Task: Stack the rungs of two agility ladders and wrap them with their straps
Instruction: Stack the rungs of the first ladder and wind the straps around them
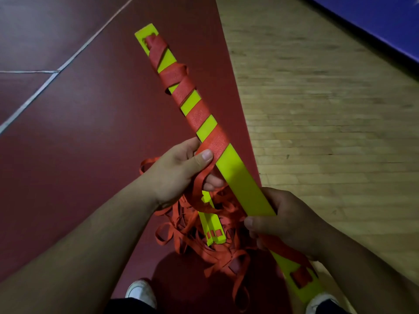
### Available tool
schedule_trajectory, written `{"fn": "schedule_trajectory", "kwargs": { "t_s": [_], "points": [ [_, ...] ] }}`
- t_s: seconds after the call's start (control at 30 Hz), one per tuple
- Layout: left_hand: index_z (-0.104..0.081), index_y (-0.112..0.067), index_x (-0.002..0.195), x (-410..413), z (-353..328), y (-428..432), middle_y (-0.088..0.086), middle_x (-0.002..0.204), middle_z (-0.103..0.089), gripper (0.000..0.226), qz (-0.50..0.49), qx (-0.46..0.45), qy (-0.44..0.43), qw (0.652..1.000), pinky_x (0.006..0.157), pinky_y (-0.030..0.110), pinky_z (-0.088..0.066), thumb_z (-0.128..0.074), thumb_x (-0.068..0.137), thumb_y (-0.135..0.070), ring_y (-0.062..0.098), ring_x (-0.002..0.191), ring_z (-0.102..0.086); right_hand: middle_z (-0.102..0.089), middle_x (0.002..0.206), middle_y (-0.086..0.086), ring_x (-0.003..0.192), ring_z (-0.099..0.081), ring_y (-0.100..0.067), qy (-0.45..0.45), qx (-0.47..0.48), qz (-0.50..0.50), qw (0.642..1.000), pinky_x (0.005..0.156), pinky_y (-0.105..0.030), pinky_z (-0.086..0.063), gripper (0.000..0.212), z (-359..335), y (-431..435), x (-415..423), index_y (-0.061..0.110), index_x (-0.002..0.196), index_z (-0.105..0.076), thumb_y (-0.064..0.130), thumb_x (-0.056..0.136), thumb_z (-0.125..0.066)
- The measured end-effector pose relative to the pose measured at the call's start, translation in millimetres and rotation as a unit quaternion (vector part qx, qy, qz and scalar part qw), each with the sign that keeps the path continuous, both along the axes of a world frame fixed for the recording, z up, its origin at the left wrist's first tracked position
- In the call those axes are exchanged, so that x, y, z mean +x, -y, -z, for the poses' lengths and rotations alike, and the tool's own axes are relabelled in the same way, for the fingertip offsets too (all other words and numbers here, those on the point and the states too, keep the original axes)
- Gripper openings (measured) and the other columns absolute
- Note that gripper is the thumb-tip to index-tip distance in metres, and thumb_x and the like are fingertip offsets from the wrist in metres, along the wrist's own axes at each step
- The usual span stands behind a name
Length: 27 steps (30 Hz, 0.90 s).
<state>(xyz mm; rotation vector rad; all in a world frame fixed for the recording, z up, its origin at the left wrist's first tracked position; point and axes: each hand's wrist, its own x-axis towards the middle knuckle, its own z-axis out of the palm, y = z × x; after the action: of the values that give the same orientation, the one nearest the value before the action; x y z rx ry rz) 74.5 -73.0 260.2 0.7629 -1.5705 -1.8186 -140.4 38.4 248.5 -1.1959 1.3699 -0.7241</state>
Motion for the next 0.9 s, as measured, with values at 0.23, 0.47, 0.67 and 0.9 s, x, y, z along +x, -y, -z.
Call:
{"fn": "schedule_trajectory", "kwargs": {
  "t_s": [0.23,0.47,0.67,0.9],
  "points": [
    [-0.058,-0.028,0.103,0.3,4.3,2.7,-0.003,0.054,-0.055,0.014,-0.016,-0.031,0.058,0.998,0.051,0.022,-0.04,-0.051,0.099,-0.039,0.011,0.048,-0.047,-0.077,0.082,0.0,0.065,-0.072,-0.012,-0.034,-0.014,0.005,0.999,0.061,-0.029,-0.054,0.031,-2.0,0.6,-3.6,0.049,0.093,-0.07,0.041,0.066,-0.082],
    [-0.054,-0.021,0.087,-5.4,3.4,1.5,-0.006,0.05,-0.047,0.033,-0.109,-0.125,0.16,0.973,0.044,0.018,-0.038,-0.048,0.091,-0.054,0.01,0.043,-0.045,-0.075,0.075,-0.002,0.06,-0.07,-0.013,-0.066,-0.048,0.026,0.996,0.057,-0.028,-0.054,0.031,-1.6,-0.2,-0.7,0.044,0.085,-0.072,0.015,0.08,-0.084],
    [-0.059,-0.011,0.088,-6.1,3.1,0.1,-0.012,0.053,-0.063,0.042,-0.081,-0.123,0.152,0.977,0.048,0.018,-0.039,-0.04,0.097,-0.048,0.008,0.044,-0.05,-0.074,0.075,-0.001,0.06,-0.07,-0.014,-0.074,-0.067,0.043,0.994,0.057,-0.027,-0.055,0.03,0.8,-0.9,0.6,0.044,0.088,-0.071,0.019,0.078,-0.085],
    [-0.053,-0.008,0.075,-5.5,5.9,-0.8,0.003,0.065,-0.07,0.045,-0.064,-0.068,0.118,0.989,0.055,0.019,-0.048,-0.033,0.105,-0.036,0.014,0.058,-0.065,-0.074,0.074,0.0,0.058,-0.07,-0.015,-0.106,-0.073,0.051,0.99,0.054,-0.031,-0.056,0.03,4.0,0.7,0.8,0.045,0.087,-0.07,0.022,0.076,-0.087]
  ]
}}
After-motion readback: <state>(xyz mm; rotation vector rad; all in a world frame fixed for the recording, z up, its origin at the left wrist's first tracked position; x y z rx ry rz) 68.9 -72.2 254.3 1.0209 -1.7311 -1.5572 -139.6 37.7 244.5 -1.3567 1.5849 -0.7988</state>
